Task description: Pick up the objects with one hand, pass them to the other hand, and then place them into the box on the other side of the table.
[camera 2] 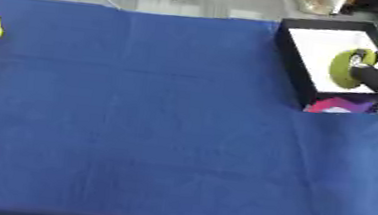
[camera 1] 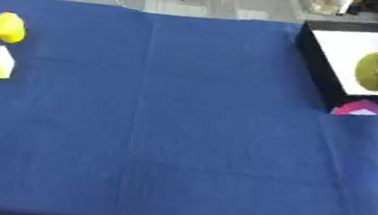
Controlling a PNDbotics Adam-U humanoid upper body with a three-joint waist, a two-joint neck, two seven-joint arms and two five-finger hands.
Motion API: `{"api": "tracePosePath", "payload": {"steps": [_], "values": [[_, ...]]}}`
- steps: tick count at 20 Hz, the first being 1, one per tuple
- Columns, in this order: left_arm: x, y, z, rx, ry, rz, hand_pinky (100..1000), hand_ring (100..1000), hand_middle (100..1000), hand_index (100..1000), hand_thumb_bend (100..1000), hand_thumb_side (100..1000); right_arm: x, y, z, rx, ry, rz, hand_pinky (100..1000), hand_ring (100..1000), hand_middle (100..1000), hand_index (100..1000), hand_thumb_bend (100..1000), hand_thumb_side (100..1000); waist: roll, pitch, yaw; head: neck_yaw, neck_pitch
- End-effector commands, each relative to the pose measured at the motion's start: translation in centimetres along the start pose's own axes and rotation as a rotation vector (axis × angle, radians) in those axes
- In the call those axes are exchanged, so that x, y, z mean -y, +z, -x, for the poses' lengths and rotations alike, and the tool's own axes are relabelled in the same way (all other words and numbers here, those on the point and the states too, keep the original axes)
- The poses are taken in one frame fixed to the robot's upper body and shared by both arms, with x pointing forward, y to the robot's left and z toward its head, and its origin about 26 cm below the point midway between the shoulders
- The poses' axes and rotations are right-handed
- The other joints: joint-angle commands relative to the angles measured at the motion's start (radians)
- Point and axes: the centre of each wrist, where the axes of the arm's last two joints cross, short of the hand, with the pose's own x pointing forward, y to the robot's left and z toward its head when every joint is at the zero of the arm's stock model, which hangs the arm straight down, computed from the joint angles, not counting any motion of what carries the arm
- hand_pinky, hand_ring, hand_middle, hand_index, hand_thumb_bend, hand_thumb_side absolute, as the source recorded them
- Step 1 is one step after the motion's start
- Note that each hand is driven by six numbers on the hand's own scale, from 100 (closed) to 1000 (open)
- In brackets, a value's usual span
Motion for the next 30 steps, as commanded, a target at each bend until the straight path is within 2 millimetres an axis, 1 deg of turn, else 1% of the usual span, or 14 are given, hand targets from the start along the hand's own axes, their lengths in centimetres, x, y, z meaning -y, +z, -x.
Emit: {"api": "tracePosePath", "payload": {"steps": [1, 6, 11, 14, 18, 24, 29, 30], "values": [[-0.2, -0.2, -0.7, 0.028, -0.015, 0.005, 899, 637, 713, 907, 100, 928, 2.2, -0.9, 0.1, 0.034, 0.047, 0.011, 814, 881, 632, 1000, 100, 296, -0.002, -0.017, -0.001, 0.004, -0.002], [-0.3, -0.1, -0.6, 0.023, -0.018, -0.003, 891, 629, 706, 901, 100, 932, 2.4, -1.0, 0.1, 0.072, 0.069, -0.013, 857, 928, 733, 1000, 100, 296, -0.002, -0.017, -0.001, 0.002, -0.002], [-0.3, -0.1, -0.5, 0.014, -0.027, -0.023, 884, 624, 700, 897, 100, 937, 2.6, -1.2, -0.3, 0.132, 0.080, -0.018, 888, 967, 790, 1000, 100, 312, -0.002, -0.015, -0.003, -0.001, -0.002], [-0.3, 0.0, -0.5, 0.011, -0.031, -0.029, 883, 622, 699, 895, 100, 939, 2.7, -1.4, -0.6, 0.165, 0.093, -0.031, 915, 1000, 843, 1000, 100, 312, -0.002, -0.015, -0.004, -0.003, -0.002], [-0.2, 0.0, -0.4, 0.007, -0.031, -0.031, 883, 622, 698, 896, 100, 940, 2.8, -1.5, -1.2, 0.227, 0.126, -0.080, 957, 1000, 898, 1000, 100, 306, -0.002, -0.015, -0.004, -0.006, -0.002], [-0.2, 0.1, -0.3, 0.002, -0.030, -0.032, 882, 621, 697, 895, 100, 940, 3.3, -1.9, -2.0, 0.303, 0.204, -0.163, 1000, 1000, 959, 1000, 100, 235, -0.002, -0.015, -0.004, -0.010, -0.002], [-0.2, 0.2, -0.1, -0.003, -0.030, -0.034, 881, 619, 696, 894, 100, 937, 4.4, -2.5, -3.4, 0.375, 0.283, -0.168, 997, 1000, 990, 1000, 100, 212, -0.004, -0.015, -0.004, -0.011, -0.002], [-0.2, 0.2, -0.1, -0.004, -0.030, -0.034, 881, 619, 696, 894, 100, 936, 4.7, -2.6, -3.8, 0.390, 0.299, -0.161, 995, 1000, 996, 1000, 100, 192, -0.005, -0.015, -0.004, -0.011, -0.002]]}}
